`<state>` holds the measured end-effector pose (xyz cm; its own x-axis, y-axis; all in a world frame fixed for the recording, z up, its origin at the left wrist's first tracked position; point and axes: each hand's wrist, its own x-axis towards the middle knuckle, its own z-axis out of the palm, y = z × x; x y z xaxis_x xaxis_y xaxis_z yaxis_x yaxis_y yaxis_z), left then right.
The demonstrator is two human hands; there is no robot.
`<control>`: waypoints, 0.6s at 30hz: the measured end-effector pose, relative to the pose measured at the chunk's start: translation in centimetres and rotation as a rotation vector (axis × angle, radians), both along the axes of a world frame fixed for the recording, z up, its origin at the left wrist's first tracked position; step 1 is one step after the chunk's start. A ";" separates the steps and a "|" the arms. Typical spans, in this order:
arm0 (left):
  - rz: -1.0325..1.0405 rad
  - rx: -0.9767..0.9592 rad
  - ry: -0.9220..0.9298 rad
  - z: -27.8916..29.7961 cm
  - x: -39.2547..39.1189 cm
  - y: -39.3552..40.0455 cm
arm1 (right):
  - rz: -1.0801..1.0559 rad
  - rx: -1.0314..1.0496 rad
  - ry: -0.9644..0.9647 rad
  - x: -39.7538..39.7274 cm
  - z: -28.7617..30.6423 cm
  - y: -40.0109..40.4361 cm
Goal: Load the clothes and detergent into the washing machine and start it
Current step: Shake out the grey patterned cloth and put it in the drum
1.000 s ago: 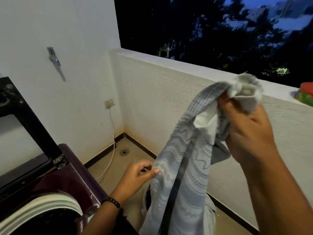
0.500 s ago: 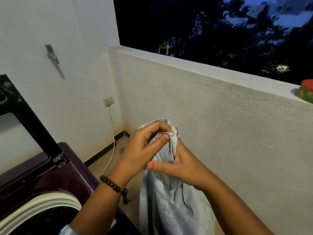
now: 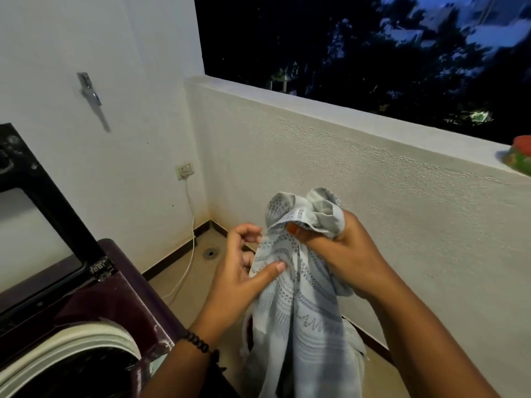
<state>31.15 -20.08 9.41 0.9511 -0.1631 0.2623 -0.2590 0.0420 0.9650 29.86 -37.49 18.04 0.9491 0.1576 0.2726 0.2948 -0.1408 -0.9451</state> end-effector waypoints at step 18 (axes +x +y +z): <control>-0.036 0.389 0.123 -8.3 0.2 1.3 | -0.188 0.436 -0.285 -2.6 6.7 -2.3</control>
